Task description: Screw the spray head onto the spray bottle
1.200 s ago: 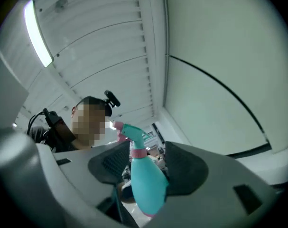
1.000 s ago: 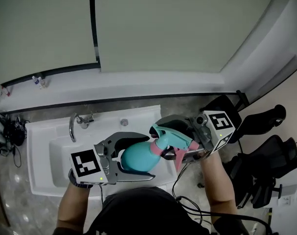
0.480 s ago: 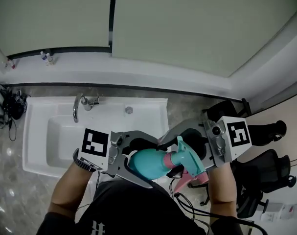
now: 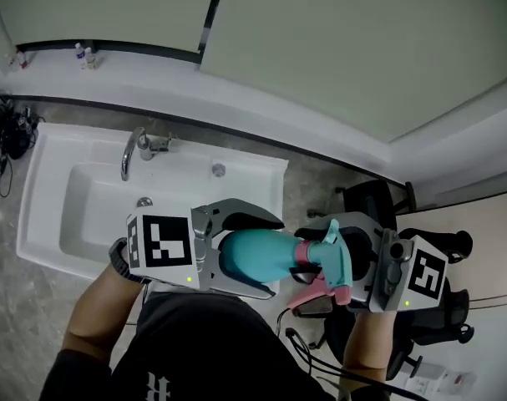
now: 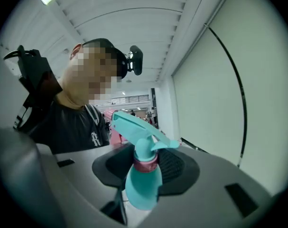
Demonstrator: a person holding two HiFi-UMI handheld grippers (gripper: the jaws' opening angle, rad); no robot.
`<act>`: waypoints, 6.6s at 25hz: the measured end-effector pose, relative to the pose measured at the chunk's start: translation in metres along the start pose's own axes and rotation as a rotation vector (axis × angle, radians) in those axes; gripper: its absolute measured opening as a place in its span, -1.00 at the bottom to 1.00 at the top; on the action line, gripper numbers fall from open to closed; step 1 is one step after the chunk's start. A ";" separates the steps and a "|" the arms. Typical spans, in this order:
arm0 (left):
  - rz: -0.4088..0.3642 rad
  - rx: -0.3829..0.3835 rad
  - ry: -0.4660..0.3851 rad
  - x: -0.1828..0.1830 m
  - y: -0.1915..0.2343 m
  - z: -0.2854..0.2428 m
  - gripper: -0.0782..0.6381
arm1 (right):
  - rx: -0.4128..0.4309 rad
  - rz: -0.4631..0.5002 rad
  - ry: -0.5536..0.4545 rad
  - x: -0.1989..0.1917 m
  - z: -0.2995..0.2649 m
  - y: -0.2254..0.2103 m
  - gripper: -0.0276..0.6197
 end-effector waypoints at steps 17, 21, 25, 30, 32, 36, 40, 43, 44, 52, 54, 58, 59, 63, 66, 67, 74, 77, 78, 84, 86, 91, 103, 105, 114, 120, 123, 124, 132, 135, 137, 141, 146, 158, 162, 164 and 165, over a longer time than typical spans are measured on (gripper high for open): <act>-0.143 0.774 0.471 -0.052 0.035 -0.016 0.34 | -0.716 -0.659 -0.229 -0.065 0.015 -0.077 -0.45; -0.025 0.634 0.315 -0.058 0.040 -0.016 0.34 | -0.699 -0.706 -0.253 -0.063 0.014 -0.078 -0.45; -0.072 0.591 0.231 -0.046 0.040 -0.008 0.34 | -0.628 -0.593 -0.288 -0.045 0.011 -0.068 -0.45; -0.129 0.572 0.182 -0.031 0.040 0.000 0.34 | -0.535 -0.494 -0.283 -0.031 0.013 -0.053 -0.45; -0.134 0.584 0.157 -0.026 0.040 0.003 0.34 | -0.543 -0.429 -0.259 -0.025 0.014 -0.047 -0.45; -0.176 0.614 0.172 -0.020 0.040 0.008 0.34 | -0.595 -0.283 -0.180 -0.018 0.013 -0.039 -0.52; -0.210 0.618 0.170 -0.016 0.038 0.009 0.34 | -0.573 -0.258 -0.170 -0.015 0.014 -0.036 -0.51; -0.199 0.639 0.153 -0.014 0.036 0.008 0.34 | -0.579 -0.258 -0.185 -0.013 0.014 -0.035 -0.52; -0.187 0.654 0.149 -0.014 0.037 0.008 0.34 | -0.607 -0.252 -0.193 -0.012 0.012 -0.034 -0.52; -0.267 0.963 0.373 -0.021 0.044 -0.001 0.34 | -0.926 -0.307 -0.325 -0.028 0.000 -0.040 -0.53; -0.306 1.017 0.429 -0.027 0.047 -0.004 0.34 | -0.971 -0.345 -0.358 -0.034 -0.001 -0.046 -0.53; -0.239 0.936 0.329 -0.036 0.052 -0.003 0.34 | -0.961 -0.377 -0.365 -0.035 -0.004 -0.046 -0.52; -0.216 0.907 0.288 -0.036 0.052 -0.001 0.34 | -0.942 -0.372 -0.359 -0.033 -0.006 -0.044 -0.52; -0.175 0.829 0.172 -0.029 0.050 0.006 0.34 | -0.875 -0.342 -0.351 -0.026 -0.005 -0.035 -0.52; -0.153 0.781 0.110 -0.023 0.049 0.011 0.34 | -0.818 -0.310 -0.352 -0.019 0.001 -0.024 -0.52; -0.152 0.765 0.093 -0.020 0.049 0.014 0.34 | -0.794 -0.293 -0.362 -0.016 0.004 -0.019 -0.52; -0.151 0.580 -0.021 0.004 0.040 0.025 0.34 | -0.655 -0.189 -0.472 0.011 0.075 -0.018 -0.52; -0.124 0.463 -0.091 0.013 0.033 0.023 0.34 | -0.271 -0.299 -0.369 0.010 0.070 -0.037 -0.11; -0.114 0.425 -0.108 0.016 0.031 0.022 0.34 | -0.166 -0.289 -0.326 0.011 0.063 -0.039 0.00; -0.105 0.288 -0.073 0.025 0.020 0.010 0.34 | 0.156 -0.174 -0.116 0.023 0.014 -0.037 0.09; -0.106 0.279 -0.059 0.026 0.017 0.006 0.34 | 0.186 -0.175 -0.085 0.027 0.006 -0.037 0.07; -0.101 0.300 -0.062 0.026 0.014 0.010 0.34 | 0.149 -0.064 -0.027 0.034 -0.008 -0.028 -0.44; -0.070 -0.062 -0.140 0.026 -0.003 0.007 0.34 | 0.401 0.033 0.063 0.030 -0.012 -0.003 -0.45; -0.050 -0.063 -0.155 0.025 0.000 0.006 0.34 | 0.381 0.027 0.055 0.031 -0.013 -0.006 -0.45; -0.190 0.456 0.140 0.027 0.014 0.010 0.34 | -0.120 -0.068 0.018 0.021 0.004 -0.024 -0.45; -0.421 0.868 0.399 0.030 0.016 0.008 0.34 | -0.401 -0.188 -0.086 0.015 0.003 -0.030 -0.45; -0.531 1.068 0.455 0.022 0.018 0.004 0.34 | -0.595 -0.253 -0.197 0.008 -0.003 -0.030 -0.45; -0.546 1.095 0.451 0.019 0.018 0.002 0.34 | -0.632 -0.248 -0.226 0.006 -0.005 -0.028 -0.45; -0.600 1.099 0.376 0.025 0.011 0.002 0.34 | -0.498 -0.027 -0.273 0.005 -0.002 -0.011 -0.45; -0.629 1.119 0.397 0.022 0.012 0.001 0.34 | -0.524 -0.004 -0.294 0.002 -0.002 -0.009 -0.45; -0.564 1.071 0.386 0.016 0.015 0.002 0.34 | -0.536 -0.030 -0.288 -0.002 -0.001 -0.011 -0.45; -0.352 0.928 0.312 0.005 0.025 0.007 0.34 | -0.528 -0.111 -0.272 -0.007 0.005 -0.018 -0.45; -0.284 0.883 0.353 0.001 0.034 0.017 0.34 | -0.497 -0.227 -0.300 -0.011 0.013 -0.020 -0.45; 0.059 0.214 -0.173 0.021 0.029 0.021 0.34 | -0.109 -0.240 -0.439 0.010 0.052 -0.004 -0.45; 0.040 -0.048 -0.248 0.035 0.014 0.020 0.34 | 0.121 -0.325 -0.503 0.012 0.068 -0.035 -0.45; 0.044 -0.192 -0.267 0.039 0.002 0.013 0.34 | 0.230 -0.321 -0.412 0.009 0.050 -0.043 -0.44; 0.054 -0.255 -0.284 0.041 -0.002 0.009 0.34 | 0.290 -0.296 -0.352 0.009 0.037 -0.042 -0.40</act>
Point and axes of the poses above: the fingertips, and each gripper's own axes: z backward along the fingers, y to its left, x out of its top, the point moved 8 cm from there along z, backward along the fingers, and after that the axes turned 9 degrees about -z, right-handed, at the moved point
